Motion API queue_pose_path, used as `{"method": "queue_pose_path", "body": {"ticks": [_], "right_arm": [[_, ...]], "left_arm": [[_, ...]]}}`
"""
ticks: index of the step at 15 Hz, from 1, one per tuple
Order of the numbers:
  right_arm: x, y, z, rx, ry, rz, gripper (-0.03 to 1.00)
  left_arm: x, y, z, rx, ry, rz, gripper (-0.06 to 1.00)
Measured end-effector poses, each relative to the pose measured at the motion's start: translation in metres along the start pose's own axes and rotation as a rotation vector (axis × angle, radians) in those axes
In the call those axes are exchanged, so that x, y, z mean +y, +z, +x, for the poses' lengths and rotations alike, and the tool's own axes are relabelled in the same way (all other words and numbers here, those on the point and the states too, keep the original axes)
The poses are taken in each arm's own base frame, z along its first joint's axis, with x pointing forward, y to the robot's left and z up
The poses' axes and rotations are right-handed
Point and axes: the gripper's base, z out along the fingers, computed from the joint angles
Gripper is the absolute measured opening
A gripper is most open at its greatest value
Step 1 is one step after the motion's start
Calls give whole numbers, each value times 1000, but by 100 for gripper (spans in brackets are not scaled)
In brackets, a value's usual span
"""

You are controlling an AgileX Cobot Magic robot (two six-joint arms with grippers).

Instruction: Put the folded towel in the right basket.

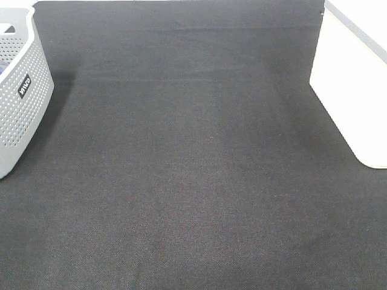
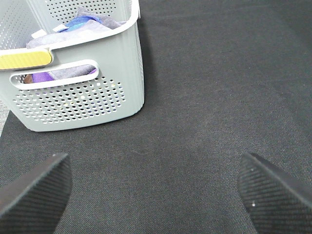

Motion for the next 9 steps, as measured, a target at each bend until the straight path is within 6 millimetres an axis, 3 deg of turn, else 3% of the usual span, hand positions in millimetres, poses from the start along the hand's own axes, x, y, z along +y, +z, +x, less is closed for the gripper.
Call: {"method": "queue_pose_path", "body": {"ticks": [6, 9], "right_arm": [[0, -1, 1, -11, -2, 3, 71], [1, -15, 9, -112, -7, 11, 71]], "left_arm": [[0, 0, 0, 0, 0, 0, 87], [0, 0, 0, 0, 0, 0, 87]]}}
